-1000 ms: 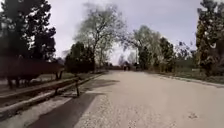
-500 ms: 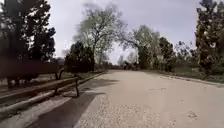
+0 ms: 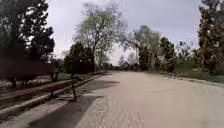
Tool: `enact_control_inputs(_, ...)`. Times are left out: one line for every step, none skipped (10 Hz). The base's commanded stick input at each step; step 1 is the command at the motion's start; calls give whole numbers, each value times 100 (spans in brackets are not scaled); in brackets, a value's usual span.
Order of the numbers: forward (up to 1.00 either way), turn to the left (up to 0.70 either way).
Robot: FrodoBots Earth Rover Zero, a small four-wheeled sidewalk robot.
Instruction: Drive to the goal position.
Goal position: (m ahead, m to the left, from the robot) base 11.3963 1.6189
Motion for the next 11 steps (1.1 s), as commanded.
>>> enact_control_inputs(70,0)
enact_control_inputs(70,0)
enact_control_inputs(70,0)
enact_control_inputs(70,0)
enact_control_inputs(70,0)
enact_control_inputs(70,0)
enact_control_inputs(70,0)
enact_control_inputs(70,0)
enact_control_inputs(70,0)
enact_control_inputs(70,0)
enact_control_inputs(70,0)
